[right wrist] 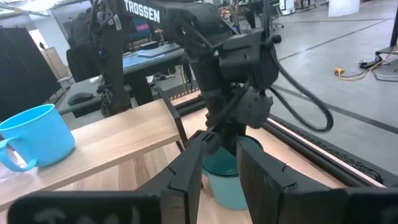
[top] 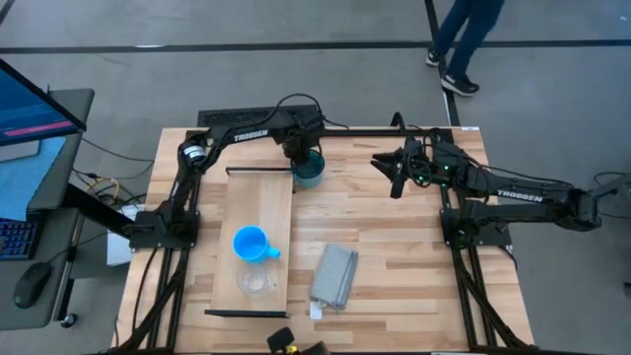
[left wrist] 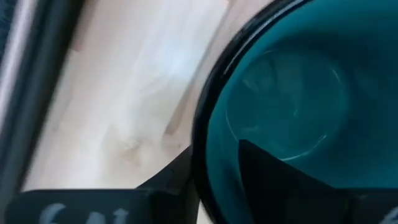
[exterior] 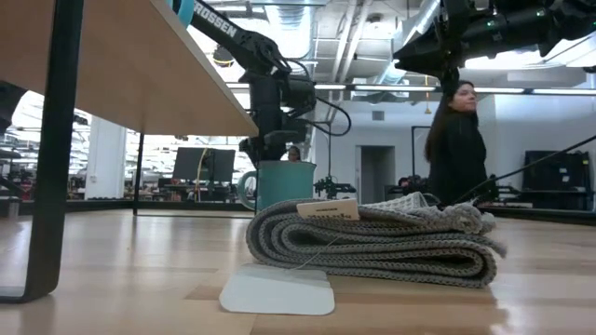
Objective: Stack small to large cups/mugs on shelf
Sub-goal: Put the blue mug on the shelf
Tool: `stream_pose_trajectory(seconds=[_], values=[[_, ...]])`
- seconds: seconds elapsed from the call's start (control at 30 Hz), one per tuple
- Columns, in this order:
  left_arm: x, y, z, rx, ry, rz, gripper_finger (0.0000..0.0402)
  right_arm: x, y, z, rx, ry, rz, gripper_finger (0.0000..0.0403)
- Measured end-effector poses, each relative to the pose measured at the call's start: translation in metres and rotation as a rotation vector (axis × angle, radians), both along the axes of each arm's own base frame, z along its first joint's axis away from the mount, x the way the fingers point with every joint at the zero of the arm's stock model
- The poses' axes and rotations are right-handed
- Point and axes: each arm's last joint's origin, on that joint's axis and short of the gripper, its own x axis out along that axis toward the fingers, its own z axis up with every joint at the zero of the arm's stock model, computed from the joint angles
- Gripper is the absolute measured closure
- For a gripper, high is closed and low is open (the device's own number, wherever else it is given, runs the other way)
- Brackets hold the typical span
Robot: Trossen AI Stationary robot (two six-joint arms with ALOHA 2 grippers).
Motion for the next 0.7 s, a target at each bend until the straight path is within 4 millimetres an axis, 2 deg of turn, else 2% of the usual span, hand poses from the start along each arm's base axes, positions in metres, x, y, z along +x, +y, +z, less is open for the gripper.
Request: stream_pose_trajectory(seconds=[0.13,0.27,0.7], values=[[0.0008,-0.0006,-0.0024,-0.010,0.002,-0.010,0.0285,0.0000,0.0000,-0.0001,0.001,0.001,0.000,0.0280],[0.0005,0.0006,-0.0004,-0.017,-0.005,-0.007,0.0285,0.0000,0.0000,-0.0001,0.000,0.001,0.000,0.0280],[0.0025,0.0022,0.0013,-0.018,-0.037,-0.007,0.0357,-0.0001,0.0000,-0.0004,0.001,0.004,0.000,0.0280]])
